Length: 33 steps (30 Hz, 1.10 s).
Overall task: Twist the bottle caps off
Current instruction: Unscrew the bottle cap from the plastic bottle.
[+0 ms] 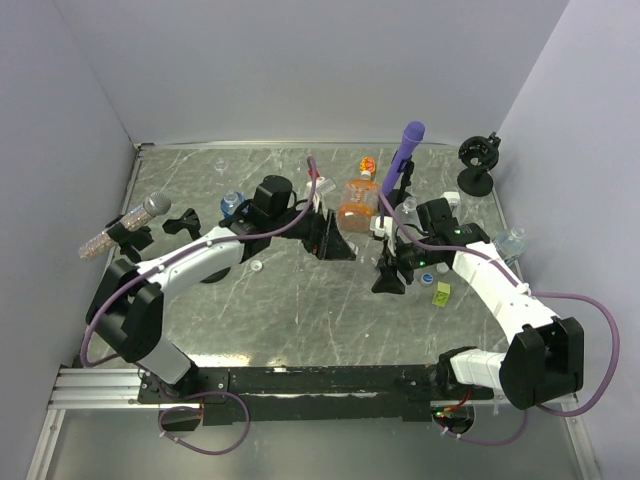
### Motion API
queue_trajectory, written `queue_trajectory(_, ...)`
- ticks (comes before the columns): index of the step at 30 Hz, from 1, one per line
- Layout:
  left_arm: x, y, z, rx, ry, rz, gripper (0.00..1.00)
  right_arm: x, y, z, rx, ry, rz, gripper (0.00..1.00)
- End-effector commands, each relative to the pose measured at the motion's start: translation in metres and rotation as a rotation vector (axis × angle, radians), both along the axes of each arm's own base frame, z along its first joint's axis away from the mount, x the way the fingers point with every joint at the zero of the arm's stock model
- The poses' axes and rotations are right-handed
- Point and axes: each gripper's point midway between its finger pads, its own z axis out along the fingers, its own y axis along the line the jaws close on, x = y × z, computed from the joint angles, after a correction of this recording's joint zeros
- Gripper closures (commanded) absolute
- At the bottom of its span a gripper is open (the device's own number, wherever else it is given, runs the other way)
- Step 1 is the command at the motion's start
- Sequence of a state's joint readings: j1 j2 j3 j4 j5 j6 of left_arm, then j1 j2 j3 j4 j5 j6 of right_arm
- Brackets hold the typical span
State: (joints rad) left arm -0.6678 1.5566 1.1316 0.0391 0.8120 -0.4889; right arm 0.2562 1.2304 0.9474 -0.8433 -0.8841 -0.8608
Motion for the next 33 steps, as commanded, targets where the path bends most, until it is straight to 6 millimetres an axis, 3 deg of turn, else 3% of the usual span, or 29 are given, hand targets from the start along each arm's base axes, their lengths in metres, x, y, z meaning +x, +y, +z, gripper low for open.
queue_trajectory(1,-0.005,0.012,0.048,-0.083,-0.251,-0.018,0.05,-0.011,0.009,0.015,0.082,-0.027,0.083,0.87)
queue_trajectory(3,-0.008,0.018,0.057,-0.103,-0.319,-0.028,0.01,-0.014,0.010,0.015,0.088,-0.020,0.093,0.87)
queue_trajectory(5,-0.013,0.025,0.071,-0.134,-0.397,-0.034,0.03,-0.015,0.010,0.013,0.086,-0.017,0.099,0.87)
queue_trajectory(10,-0.042,0.038,0.083,-0.203,-0.544,-0.159,0.03,-0.017,0.009,0.012,0.086,-0.022,0.103,0.87)
queue_trajectory(14,-0.052,0.043,0.063,-0.186,-0.626,-0.240,0.03,-0.021,0.011,0.011,0.087,-0.025,0.119,0.87)
queue_trajectory(21,-0.063,0.045,0.029,-0.134,-0.998,-0.269,0.03,-0.042,0.022,0.003,0.084,0.000,0.236,0.87)
queue_trajectory(25,-0.066,0.044,0.031,-0.157,-1.026,-0.269,0.02,-0.052,0.029,-0.007,0.054,0.012,0.299,0.87)
queue_trajectory(33,-0.071,0.040,0.031,-0.178,-0.994,-0.304,0.17,-0.055,0.033,-0.015,0.026,0.035,0.326,0.87)
